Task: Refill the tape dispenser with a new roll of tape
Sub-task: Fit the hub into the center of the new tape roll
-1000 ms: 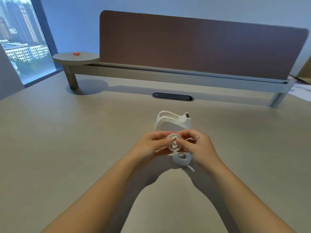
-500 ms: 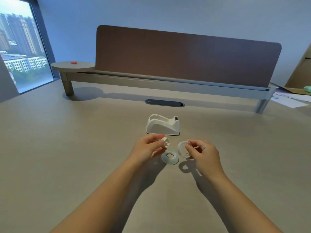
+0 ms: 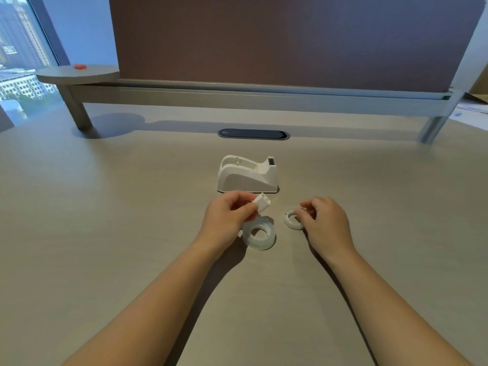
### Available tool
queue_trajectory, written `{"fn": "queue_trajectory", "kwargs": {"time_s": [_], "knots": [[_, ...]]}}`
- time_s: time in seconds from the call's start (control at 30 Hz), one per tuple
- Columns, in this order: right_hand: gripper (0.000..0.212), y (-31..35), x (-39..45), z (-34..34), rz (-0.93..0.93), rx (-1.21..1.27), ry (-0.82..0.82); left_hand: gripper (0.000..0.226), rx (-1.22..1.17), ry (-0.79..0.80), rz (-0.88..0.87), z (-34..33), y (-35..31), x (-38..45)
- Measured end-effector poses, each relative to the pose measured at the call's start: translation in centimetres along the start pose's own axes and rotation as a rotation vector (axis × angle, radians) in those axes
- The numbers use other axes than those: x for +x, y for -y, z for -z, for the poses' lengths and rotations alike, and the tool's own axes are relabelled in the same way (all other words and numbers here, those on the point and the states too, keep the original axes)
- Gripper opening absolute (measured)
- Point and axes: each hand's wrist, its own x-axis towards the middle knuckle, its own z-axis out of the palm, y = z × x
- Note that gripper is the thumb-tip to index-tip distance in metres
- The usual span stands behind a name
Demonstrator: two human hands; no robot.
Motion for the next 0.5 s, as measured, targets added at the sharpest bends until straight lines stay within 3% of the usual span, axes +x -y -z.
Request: {"fn": "queue_trajectory", "kwargs": {"time_s": [0.13, 0.23, 0.37, 0.5], "knots": [[0.032, 1.4, -0.4, 0.6, 0.135, 0.076, -0.046, 0.01, 0.077, 0.007, -0.053, 0.0, -0.1, 0.1], [0.034, 3.0, -1.2, 0.8, 0.223, 0.22, 0.092, 0.011, 0.135, 0.048, -0.089, -0.1, -0.2, 0.0], [0.028, 3.7, -1.6, 0.5, 0.206, 0.32, 0.172, 0.014, 0.16, 0.114, -0.122, -0.3, -0.4, -0.4], [0.023, 3.0, -1.4, 0.6, 0.145, 0.37, 0.101, 0.04, 0.28, 0.114, -0.121, -0.2, -0.1, -0.6]]}}
